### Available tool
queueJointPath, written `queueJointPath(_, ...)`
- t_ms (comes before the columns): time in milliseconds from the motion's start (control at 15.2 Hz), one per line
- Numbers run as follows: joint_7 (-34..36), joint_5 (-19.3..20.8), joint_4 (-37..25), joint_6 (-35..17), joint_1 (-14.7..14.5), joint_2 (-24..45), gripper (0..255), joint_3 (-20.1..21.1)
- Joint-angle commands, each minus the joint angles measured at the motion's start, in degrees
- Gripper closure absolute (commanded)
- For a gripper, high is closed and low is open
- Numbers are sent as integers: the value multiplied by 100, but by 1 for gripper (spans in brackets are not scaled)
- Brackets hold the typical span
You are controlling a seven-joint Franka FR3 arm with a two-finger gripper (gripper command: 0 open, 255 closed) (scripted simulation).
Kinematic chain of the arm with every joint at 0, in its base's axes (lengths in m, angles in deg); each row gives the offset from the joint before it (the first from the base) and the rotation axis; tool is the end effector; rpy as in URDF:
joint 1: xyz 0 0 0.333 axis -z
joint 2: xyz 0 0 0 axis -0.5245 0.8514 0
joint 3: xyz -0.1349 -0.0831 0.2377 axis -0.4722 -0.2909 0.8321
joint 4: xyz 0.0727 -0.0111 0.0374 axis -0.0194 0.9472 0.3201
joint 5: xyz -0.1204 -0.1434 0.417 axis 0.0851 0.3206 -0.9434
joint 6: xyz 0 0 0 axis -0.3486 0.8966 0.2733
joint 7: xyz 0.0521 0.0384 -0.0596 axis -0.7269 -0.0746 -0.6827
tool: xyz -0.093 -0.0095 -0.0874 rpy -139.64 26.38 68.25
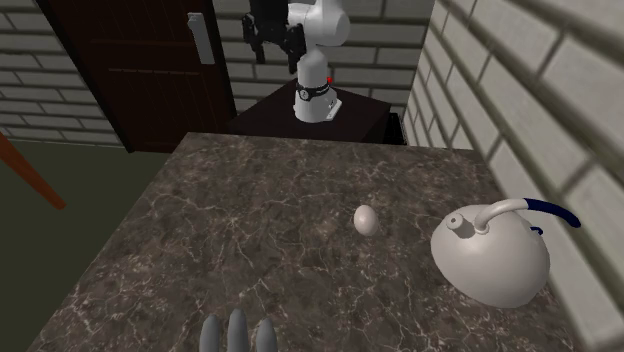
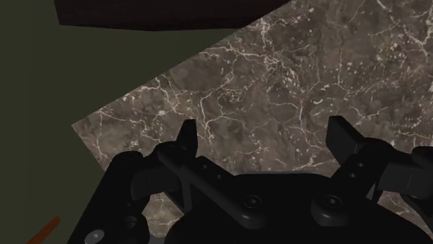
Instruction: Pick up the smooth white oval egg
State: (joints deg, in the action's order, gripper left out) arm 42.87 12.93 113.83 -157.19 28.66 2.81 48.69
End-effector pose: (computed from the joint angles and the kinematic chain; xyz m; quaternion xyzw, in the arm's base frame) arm 0.4359 0.1381 0.4315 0.9987 0.0032 -0.0472 0.0167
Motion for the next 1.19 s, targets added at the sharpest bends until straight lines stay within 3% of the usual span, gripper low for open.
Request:
queueJointPath(0, 296, -52, -148, -154, -49, 328, 0, 235)
queueJointPath(528, 1516, 126, -941, -774, -172, 1907, 0, 1080)
queueJointPath(1122, 3037, 1037, -2408, -1036, -558, 4067, 0, 1604)
